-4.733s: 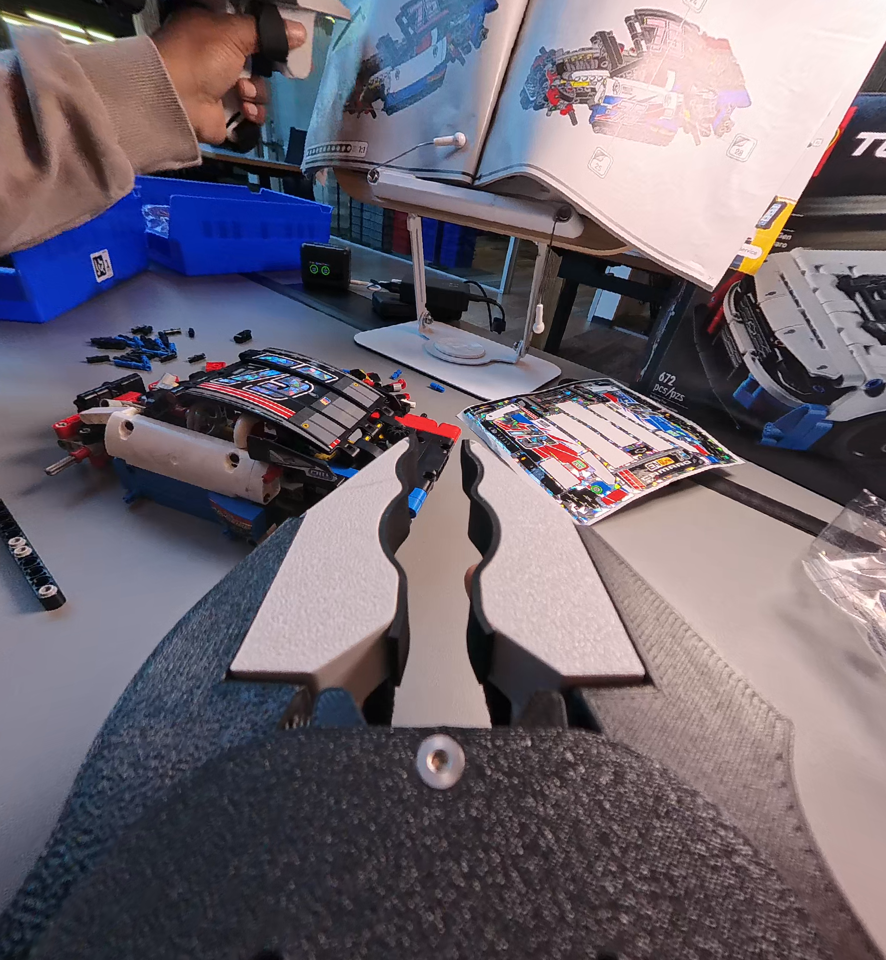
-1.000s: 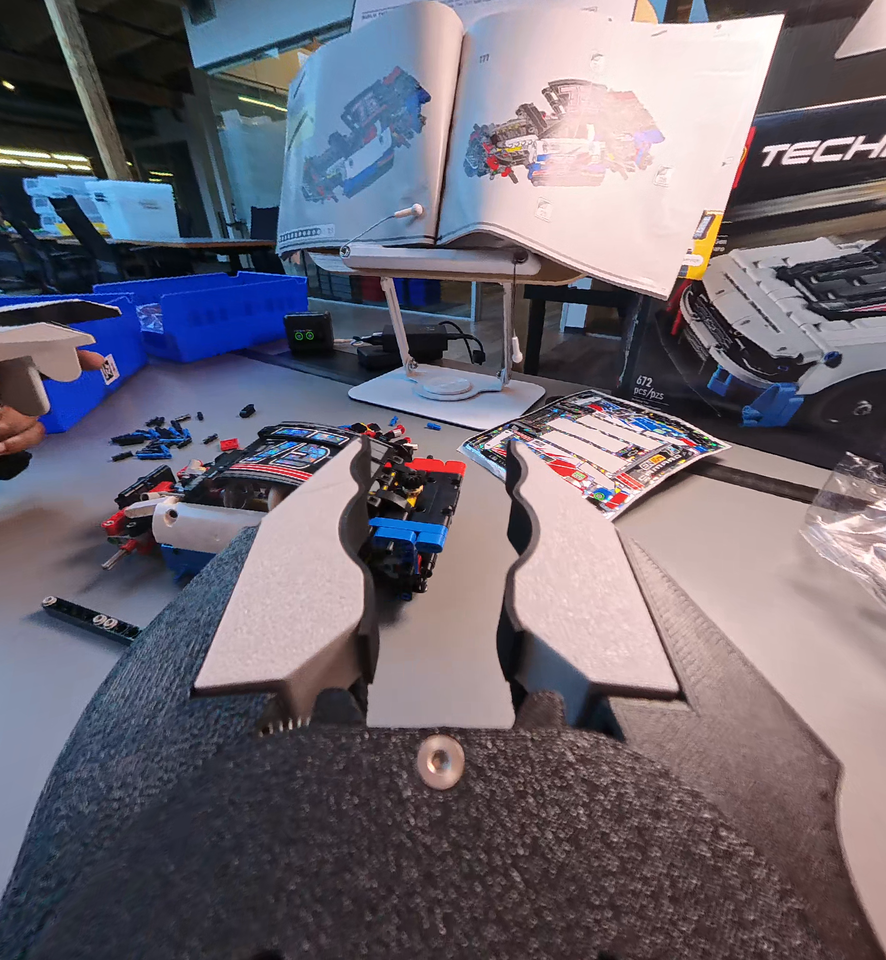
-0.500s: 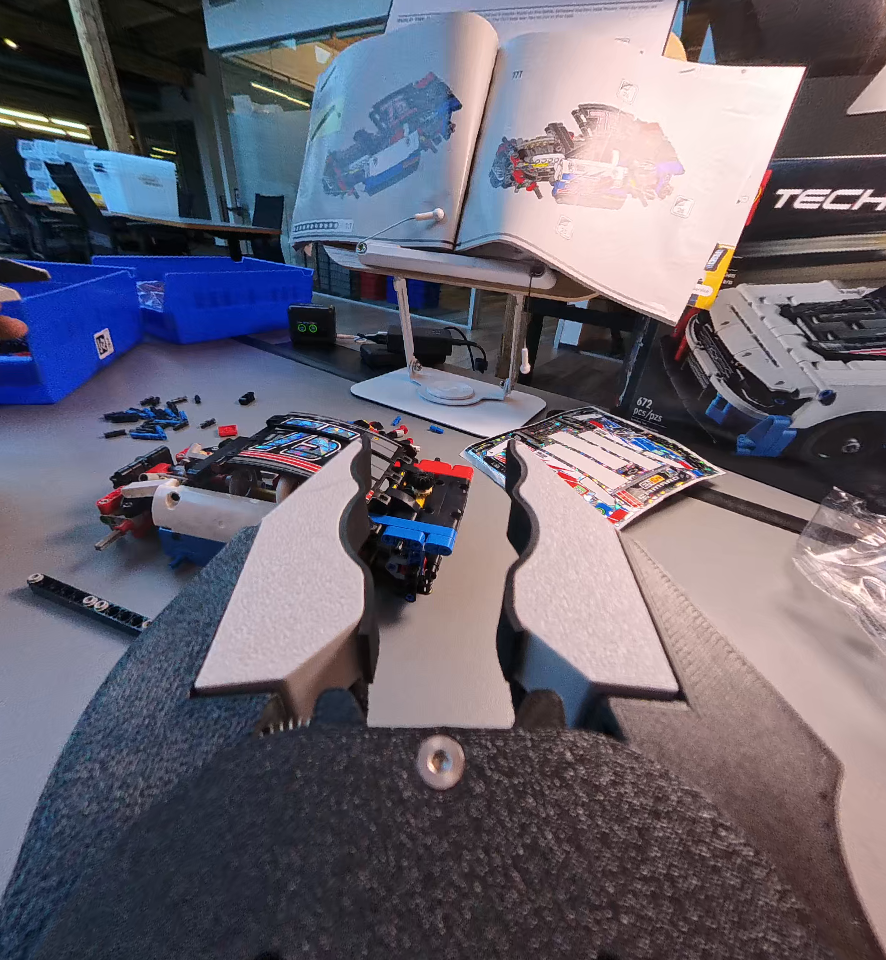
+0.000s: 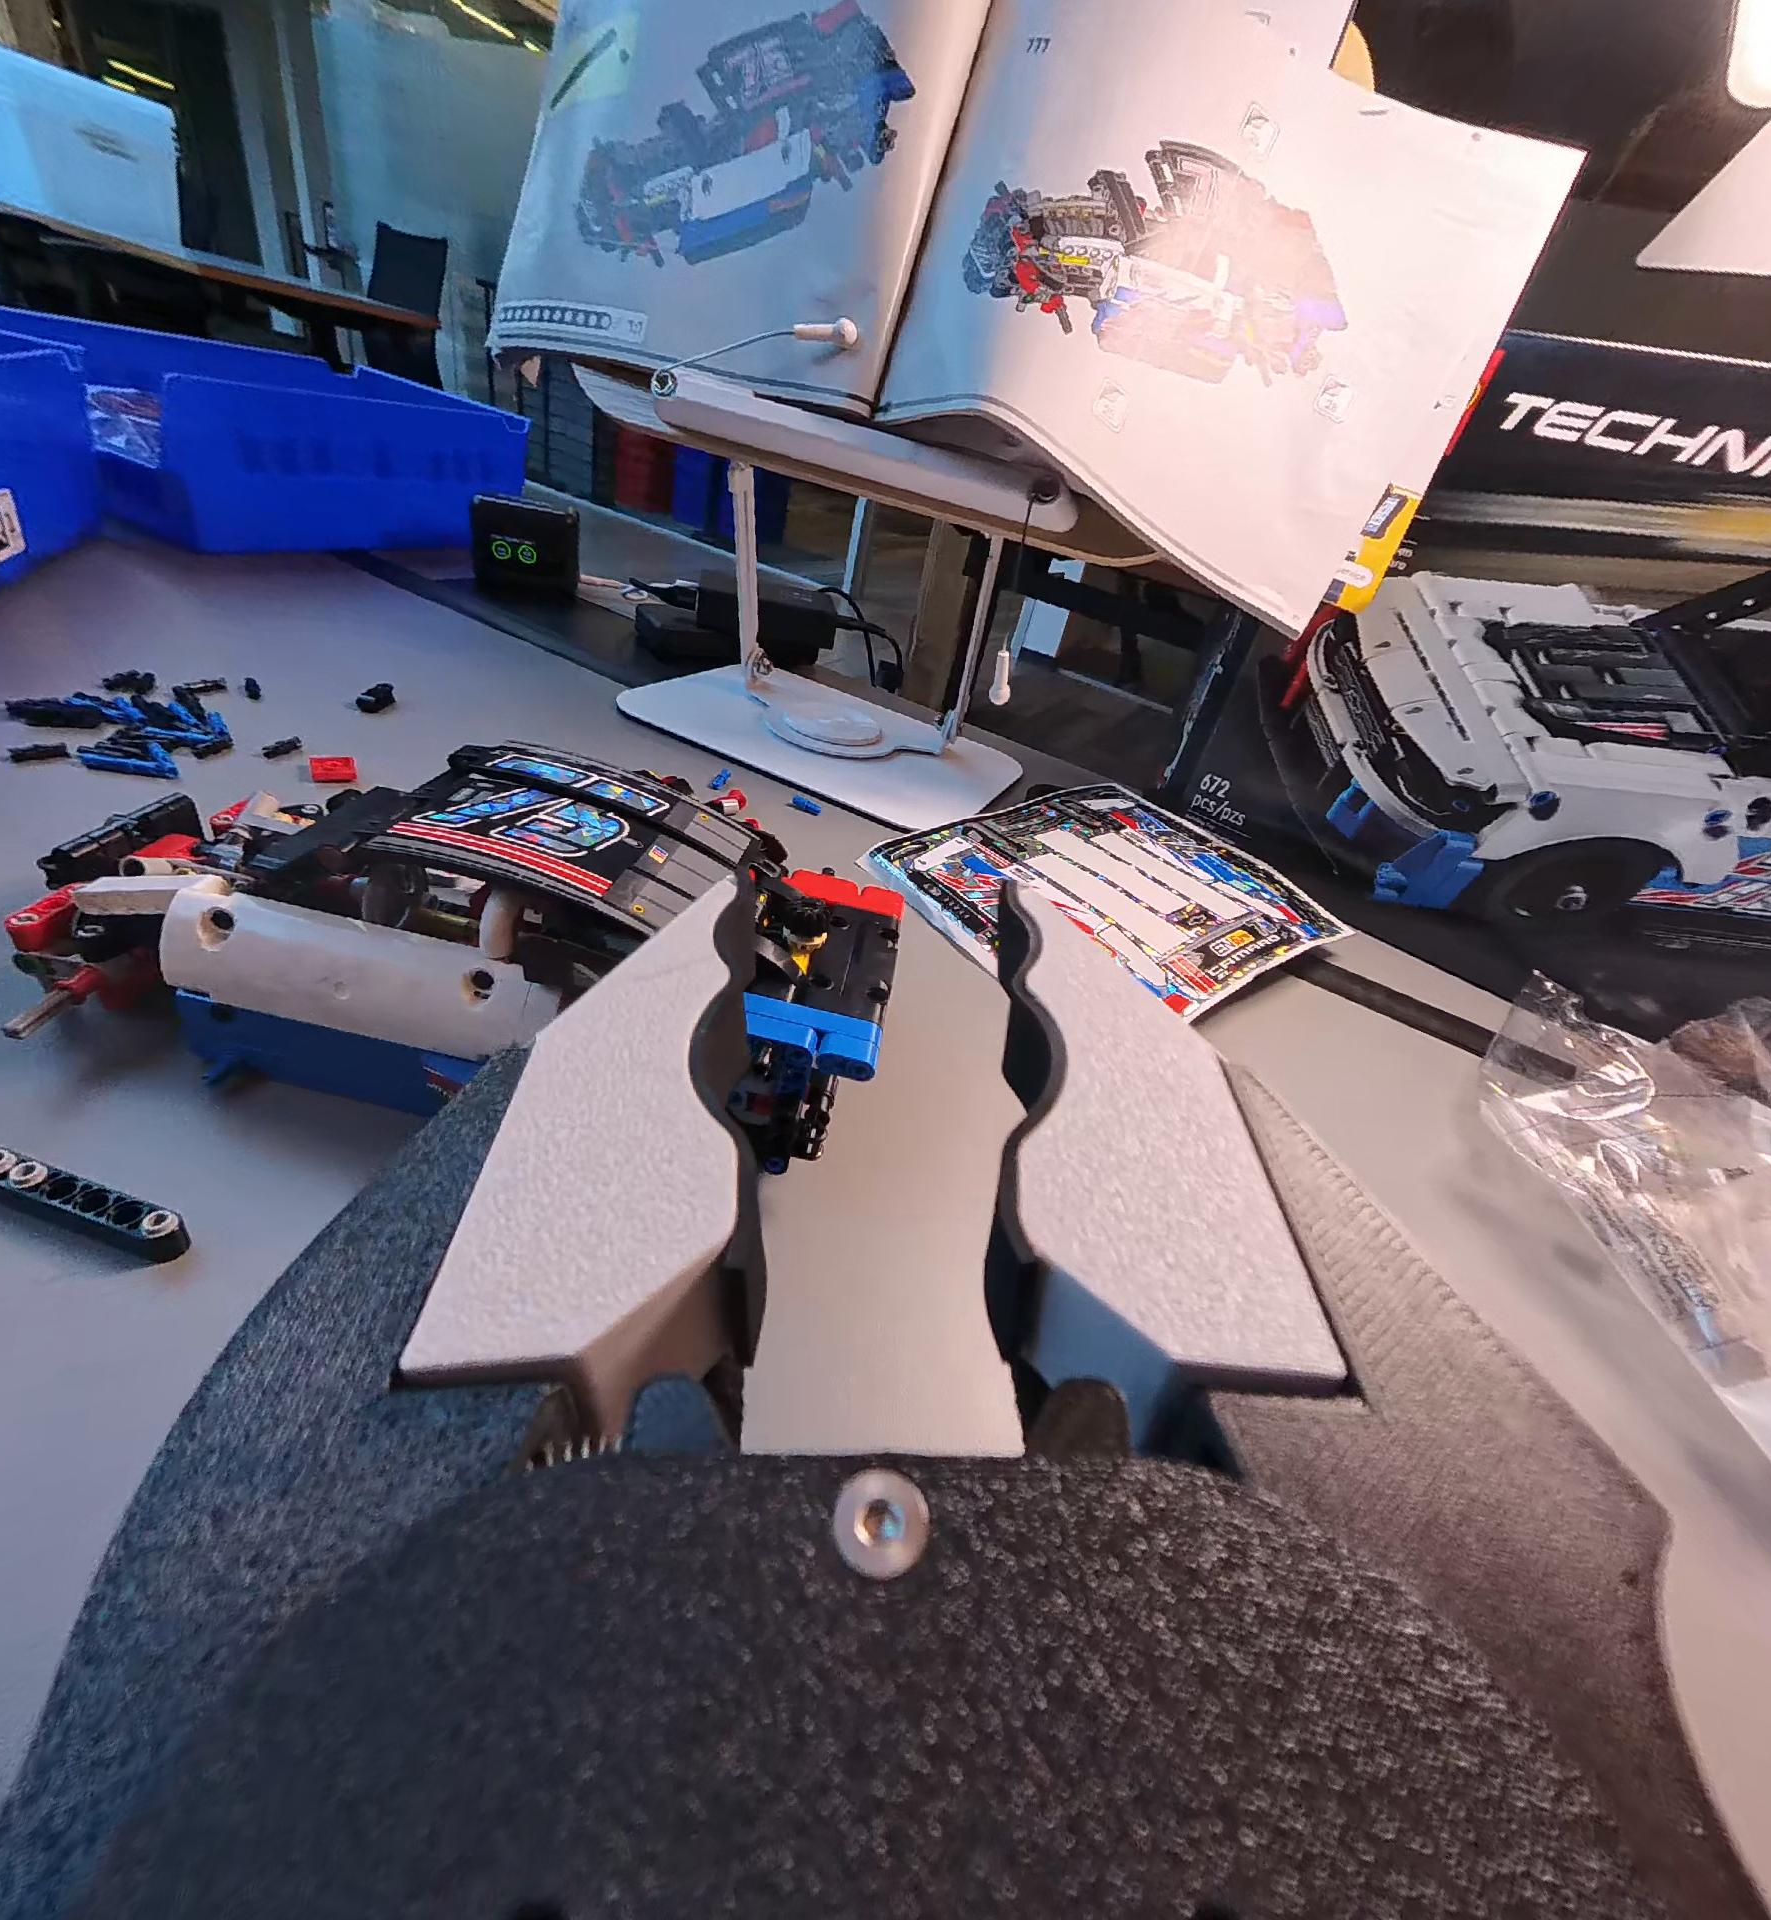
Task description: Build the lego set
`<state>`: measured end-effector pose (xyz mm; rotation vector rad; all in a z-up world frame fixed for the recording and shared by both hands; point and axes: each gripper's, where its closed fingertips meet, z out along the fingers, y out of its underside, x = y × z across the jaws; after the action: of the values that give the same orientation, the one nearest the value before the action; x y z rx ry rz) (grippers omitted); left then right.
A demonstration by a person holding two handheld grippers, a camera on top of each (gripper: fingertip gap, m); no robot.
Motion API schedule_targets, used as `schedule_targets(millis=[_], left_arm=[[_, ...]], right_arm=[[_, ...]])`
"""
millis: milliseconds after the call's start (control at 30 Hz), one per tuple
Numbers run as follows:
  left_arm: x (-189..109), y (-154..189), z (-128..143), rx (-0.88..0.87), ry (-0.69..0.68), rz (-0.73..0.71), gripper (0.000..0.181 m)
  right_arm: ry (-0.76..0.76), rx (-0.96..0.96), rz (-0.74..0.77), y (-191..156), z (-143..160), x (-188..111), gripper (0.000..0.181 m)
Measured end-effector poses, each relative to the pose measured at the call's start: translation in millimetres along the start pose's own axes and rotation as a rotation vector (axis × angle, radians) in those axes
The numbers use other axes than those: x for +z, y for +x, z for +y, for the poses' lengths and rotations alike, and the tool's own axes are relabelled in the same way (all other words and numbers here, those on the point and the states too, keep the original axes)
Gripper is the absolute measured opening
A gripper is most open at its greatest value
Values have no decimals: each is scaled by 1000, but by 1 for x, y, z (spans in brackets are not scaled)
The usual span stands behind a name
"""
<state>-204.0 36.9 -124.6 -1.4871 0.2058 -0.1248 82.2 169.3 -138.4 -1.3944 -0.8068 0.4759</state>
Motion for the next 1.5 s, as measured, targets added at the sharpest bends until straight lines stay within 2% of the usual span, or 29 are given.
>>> schedule_targets(millis=[167,267,500,667,867,1233,1433,1500], left_arm=[[1,12,0,51,-6,43,56],[1,28,1,88,-7,115,41],[3,39,5,153,-32,147,41],[2,28,3,127,-38,91,46],[4,25,8,88,-60,91,53],[12,69,54,104,-299,324,73],[10,82,61,128,-341,393,72],[11,86,65,142,-367,407,72]], right_arm=[[-15,-15,7,-1,3,1,45],[-16,-24,-2,-3,3,1,44],[-12,-35,-29,-9,2,2,42],[27,-23,-68,-15,-8,-5,43],[30,-9,-171,-33,-10,-10,42],[-80,-52,-334,-66,11,-7,41],[-169,-116,-408,-86,27,-5,44],[-231,-148,-379,-86,37,1,44]])
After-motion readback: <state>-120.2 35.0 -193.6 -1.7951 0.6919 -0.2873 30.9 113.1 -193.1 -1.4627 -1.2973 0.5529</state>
